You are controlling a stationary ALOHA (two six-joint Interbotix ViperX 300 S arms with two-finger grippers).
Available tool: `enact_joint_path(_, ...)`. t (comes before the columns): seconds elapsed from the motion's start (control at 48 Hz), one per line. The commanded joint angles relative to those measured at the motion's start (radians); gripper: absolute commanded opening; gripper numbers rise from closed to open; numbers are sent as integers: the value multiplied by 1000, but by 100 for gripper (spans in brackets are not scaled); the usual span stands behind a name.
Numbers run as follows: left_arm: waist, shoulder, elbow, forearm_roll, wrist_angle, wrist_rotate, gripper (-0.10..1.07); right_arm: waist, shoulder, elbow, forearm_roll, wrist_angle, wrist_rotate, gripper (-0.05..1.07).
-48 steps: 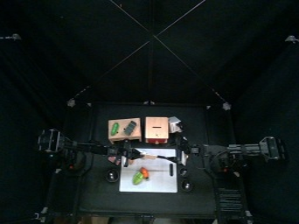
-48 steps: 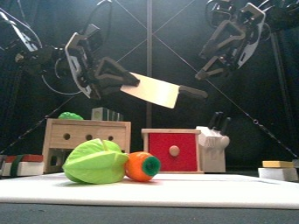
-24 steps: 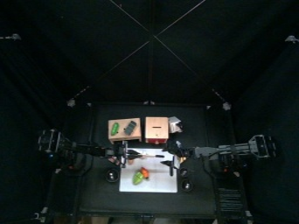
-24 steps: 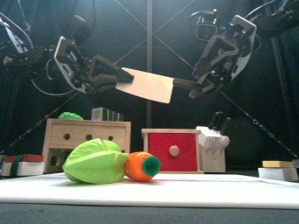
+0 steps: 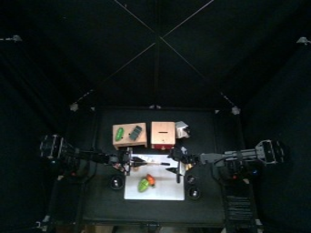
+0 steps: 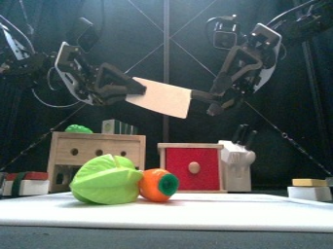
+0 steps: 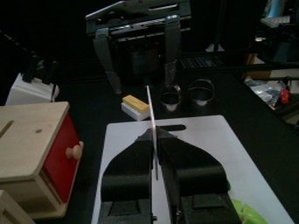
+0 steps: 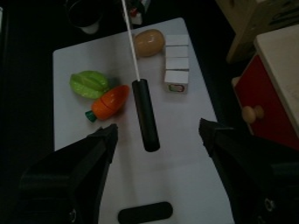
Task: Reorient right arm
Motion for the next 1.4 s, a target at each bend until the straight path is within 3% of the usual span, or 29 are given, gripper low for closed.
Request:
enact_joint_path(0.0,6,-28,21,-2,-11,2,42,9,-26,2,34,18,2,102)
enact_joint_path(0.146,6,-80,66,-12,-11,2,42,54,-32,9,146,15,2,102)
enact_joint_path(0.312,12,-179,133,-66,-12,2,42,77,95,-57,285,-44,2,102)
enact_joint_path(0.625,37,-342,201,-120,-9,3,42,112,387,-310,390,-32,3,102)
enact_joint_path(0.938,35,-422,242,-120,-9,3,42,121,525,-436,414,80,9,102)
enact_joint_path(1.167,35,-425,245,-117,-6,3,42,121,563,-456,276,160,170,102)
enact_joint_path(1.375,37,-425,253,-120,14,3,42,130,551,-474,26,249,371,102)
